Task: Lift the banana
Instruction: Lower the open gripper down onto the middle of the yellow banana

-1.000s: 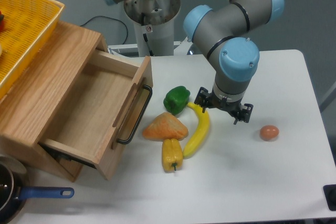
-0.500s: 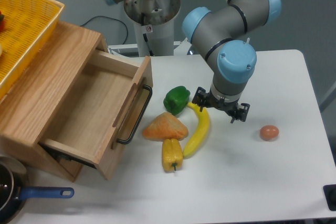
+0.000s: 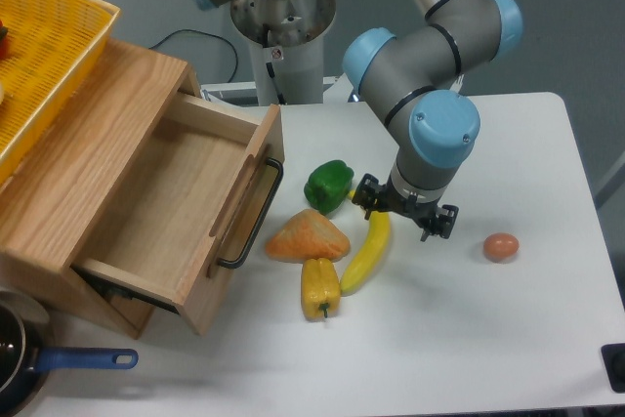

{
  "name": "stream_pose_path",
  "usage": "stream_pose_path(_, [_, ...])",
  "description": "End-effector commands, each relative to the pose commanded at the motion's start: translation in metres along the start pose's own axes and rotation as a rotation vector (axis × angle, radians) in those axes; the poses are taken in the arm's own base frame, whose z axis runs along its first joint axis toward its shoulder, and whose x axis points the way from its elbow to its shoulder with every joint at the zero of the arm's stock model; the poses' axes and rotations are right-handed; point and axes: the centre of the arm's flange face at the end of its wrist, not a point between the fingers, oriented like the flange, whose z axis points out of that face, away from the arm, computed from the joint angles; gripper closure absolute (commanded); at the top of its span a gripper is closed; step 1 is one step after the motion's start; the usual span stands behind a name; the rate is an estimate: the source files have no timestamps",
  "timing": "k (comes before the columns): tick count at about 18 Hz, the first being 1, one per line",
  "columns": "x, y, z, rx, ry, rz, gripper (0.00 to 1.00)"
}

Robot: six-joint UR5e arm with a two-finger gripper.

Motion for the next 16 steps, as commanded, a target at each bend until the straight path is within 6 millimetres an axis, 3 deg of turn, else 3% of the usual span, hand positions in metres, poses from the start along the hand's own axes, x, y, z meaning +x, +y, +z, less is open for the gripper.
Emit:
stream_pose_path(3, [-0.005, -0.002, 0.005, -0.001, 0.005, 0.003, 0.0])
stream_pose_path(6, [-0.012, -0.01, 0.025, -0.005, 0.004, 0.009, 0.0])
stream_pose_path(16, [-0.012, -0.01, 0.042, -0.016, 0.021, 0.011, 0.0])
